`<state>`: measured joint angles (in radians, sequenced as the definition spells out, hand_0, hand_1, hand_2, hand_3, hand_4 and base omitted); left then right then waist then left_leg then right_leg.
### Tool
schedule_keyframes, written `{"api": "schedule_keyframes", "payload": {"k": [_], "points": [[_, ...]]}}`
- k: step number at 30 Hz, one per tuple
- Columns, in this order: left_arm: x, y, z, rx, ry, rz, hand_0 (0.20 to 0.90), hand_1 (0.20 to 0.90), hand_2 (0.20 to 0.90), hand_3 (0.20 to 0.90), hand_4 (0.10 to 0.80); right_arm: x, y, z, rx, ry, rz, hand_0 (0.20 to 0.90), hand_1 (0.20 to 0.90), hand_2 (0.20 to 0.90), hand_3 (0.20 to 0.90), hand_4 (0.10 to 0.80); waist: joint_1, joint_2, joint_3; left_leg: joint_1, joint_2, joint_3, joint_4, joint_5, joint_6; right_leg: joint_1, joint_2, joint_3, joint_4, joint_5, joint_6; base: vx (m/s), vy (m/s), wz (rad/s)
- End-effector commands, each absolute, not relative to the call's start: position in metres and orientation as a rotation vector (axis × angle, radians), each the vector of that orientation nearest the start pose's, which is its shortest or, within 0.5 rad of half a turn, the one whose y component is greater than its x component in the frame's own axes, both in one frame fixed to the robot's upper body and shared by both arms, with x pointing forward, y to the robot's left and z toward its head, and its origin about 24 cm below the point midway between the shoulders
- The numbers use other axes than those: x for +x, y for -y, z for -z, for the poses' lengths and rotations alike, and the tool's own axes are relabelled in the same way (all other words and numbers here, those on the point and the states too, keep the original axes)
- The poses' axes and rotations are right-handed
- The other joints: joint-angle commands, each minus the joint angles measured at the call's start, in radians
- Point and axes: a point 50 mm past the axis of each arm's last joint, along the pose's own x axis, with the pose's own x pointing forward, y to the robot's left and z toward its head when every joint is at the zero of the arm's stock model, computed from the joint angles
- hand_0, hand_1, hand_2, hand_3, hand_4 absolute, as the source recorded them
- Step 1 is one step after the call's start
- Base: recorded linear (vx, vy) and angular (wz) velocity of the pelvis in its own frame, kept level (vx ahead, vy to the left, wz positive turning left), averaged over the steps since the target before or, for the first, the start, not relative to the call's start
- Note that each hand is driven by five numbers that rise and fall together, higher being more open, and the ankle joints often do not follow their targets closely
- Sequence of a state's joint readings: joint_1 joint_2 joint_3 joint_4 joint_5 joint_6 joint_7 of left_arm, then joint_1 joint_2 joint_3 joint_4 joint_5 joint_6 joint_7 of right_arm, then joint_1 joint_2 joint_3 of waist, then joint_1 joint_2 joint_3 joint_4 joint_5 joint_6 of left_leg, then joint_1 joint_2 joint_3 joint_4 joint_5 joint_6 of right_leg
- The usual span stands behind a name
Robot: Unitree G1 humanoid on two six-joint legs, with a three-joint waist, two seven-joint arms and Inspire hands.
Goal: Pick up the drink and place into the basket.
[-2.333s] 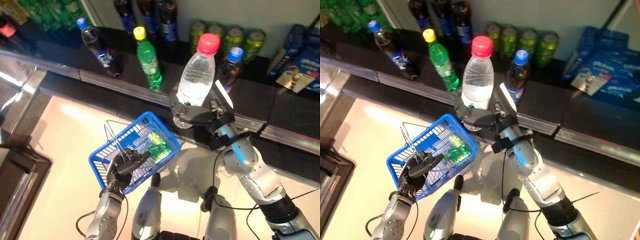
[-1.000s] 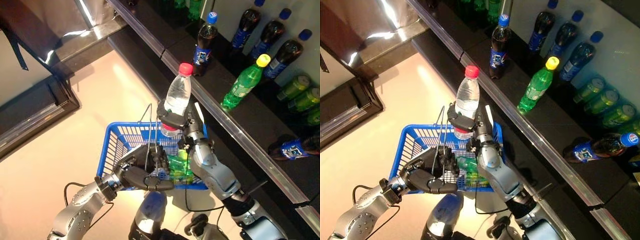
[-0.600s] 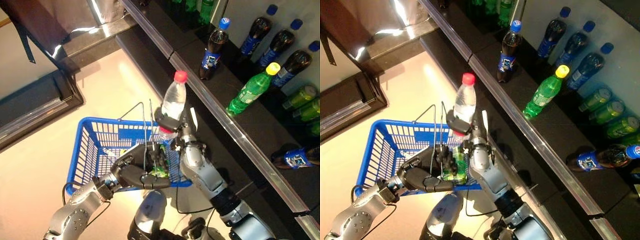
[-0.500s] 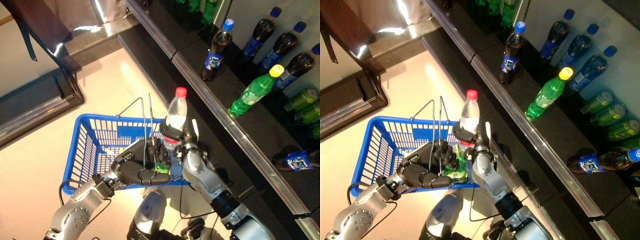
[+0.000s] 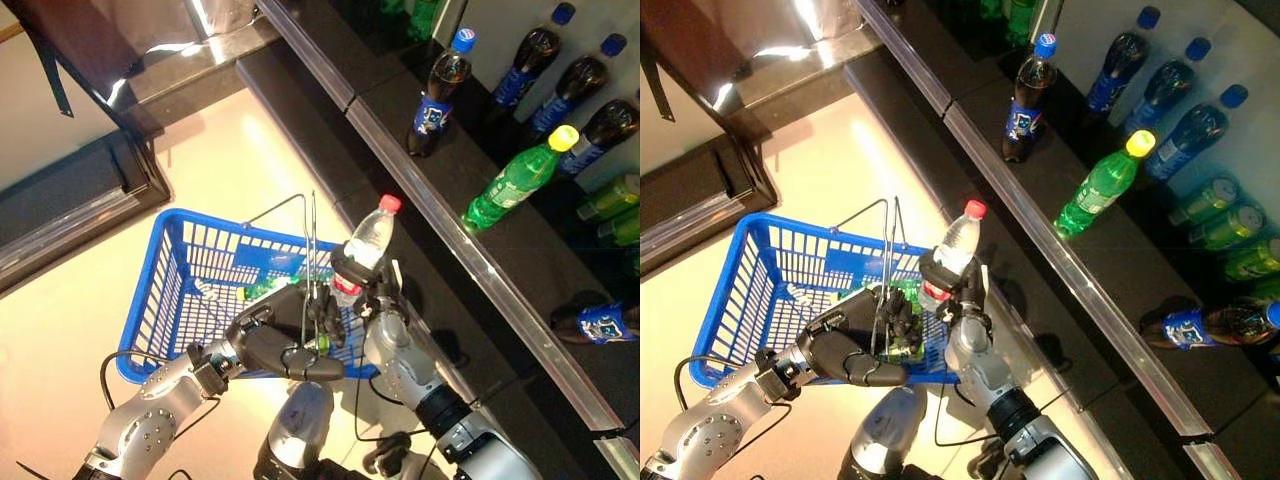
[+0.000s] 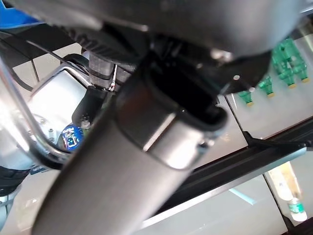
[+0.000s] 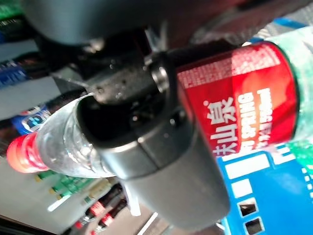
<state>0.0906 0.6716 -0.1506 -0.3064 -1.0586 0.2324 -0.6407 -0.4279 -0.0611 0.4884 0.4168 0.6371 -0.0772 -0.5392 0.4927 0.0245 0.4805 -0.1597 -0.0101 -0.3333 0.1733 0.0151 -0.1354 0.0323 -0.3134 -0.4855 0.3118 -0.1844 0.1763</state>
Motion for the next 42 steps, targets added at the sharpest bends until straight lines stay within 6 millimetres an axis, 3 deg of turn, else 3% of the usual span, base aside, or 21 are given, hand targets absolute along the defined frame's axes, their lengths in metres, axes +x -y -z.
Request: {"api": "schedule_keyframes", "payload": {"k": [1,5,11,16,18,21,31,42], "points": [[0.163,-0.124,-0.229,-0.536,0.838,1.569,0.300,0.300,0.300,0.200,0.100,0.285,-0.013,-0.041,0.389,-0.305,-0.235,0.300,0.300,0.300,0.200,0.100,0.003,-0.003,-0.189,-0.035,-0.072,-0.010,0.014,0.031,0.086,0.054,0.089,-0.009,-0.109,0.094,-0.088,0.041,-0.037,0.07],[0.163,-0.124,-0.229,-0.520,0.819,1.585,0.300,0.300,0.300,0.200,0.100,0.287,-0.010,-0.023,0.277,-0.399,-0.276,0.300,0.300,0.300,0.200,0.100,0.014,-0.017,-0.190,-0.034,-0.071,-0.013,0.010,0.031,0.086,0.055,0.089,-0.015,-0.104,0.091,-0.089,0.051,-0.033,0.01],[0.164,-0.123,-0.230,-0.510,0.794,1.600,0.300,0.300,0.300,0.200,0.100,0.283,-0.014,-0.011,-0.088,-0.395,-0.483,0.300,0.300,0.300,0.200,0.100,0.029,-0.032,-0.181,-0.034,-0.075,-0.020,0.008,0.034,0.088,0.056,0.088,-0.021,-0.100,0.092,-0.087,0.025,-0.024,0.03],[0.165,-0.122,-0.224,-0.497,0.783,1.608,0.300,0.300,0.300,0.200,0.100,0.281,-0.013,-0.007,-0.564,-0.317,-0.682,0.300,0.300,0.300,0.200,0.100,0.038,-0.045,-0.171,-0.036,-0.078,-0.025,0.002,0.040,0.091,0.050,0.089,-0.021,-0.097,0.092,-0.088,0.010,-0.018,0.06],[0.165,-0.122,-0.222,-0.493,0.778,1.611,0.300,0.300,0.300,0.200,0.100,0.286,-0.009,-0.012,-0.804,-0.248,-0.734,0.300,0.300,0.300,0.200,0.100,0.041,-0.048,-0.168,-0.036,-0.079,-0.024,-0.001,0.042,0.091,0.049,0.090,-0.019,-0.097,0.093,-0.088,0.007,-0.007,0.14],[0.165,-0.120,-0.219,-0.498,0.774,1.618,0.300,0.300,0.300,0.200,0.100,0.293,-0.009,-0.022,-1.006,-0.166,-0.771,0.300,0.300,0.300,0.200,0.100,0.046,-0.051,-0.165,-0.034,-0.079,-0.025,-0.004,0.043,0.094,0.048,0.090,-0.019,-0.093,0.092,-0.089,0.011,0.000,0.07],[0.162,-0.111,-0.218,-0.527,0.770,1.637,0.300,0.300,0.300,0.200,0.100,0.298,-0.023,-0.035,-1.177,-0.077,-0.757,0.300,0.300,0.300,0.200,0.100,0.063,-0.048,-0.155,-0.031,-0.085,-0.040,-0.017,0.054,0.105,0.038,0.090,-0.023,-0.083,0.094,-0.090,0.001,0.001,0.00],[0.163,-0.104,-0.222,-0.537,0.769,1.639,0.300,0.300,0.300,0.200,0.100,0.309,-0.003,-0.014,-1.168,-0.274,-0.599,0.300,0.300,0.300,0.200,0.100,0.072,-0.048,-0.152,-0.035,-0.087,-0.049,-0.020,0.059,0.112,0.030,0.085,-0.033,-0.069,0.095,-0.089,0.009,0.012,0.03]]}}
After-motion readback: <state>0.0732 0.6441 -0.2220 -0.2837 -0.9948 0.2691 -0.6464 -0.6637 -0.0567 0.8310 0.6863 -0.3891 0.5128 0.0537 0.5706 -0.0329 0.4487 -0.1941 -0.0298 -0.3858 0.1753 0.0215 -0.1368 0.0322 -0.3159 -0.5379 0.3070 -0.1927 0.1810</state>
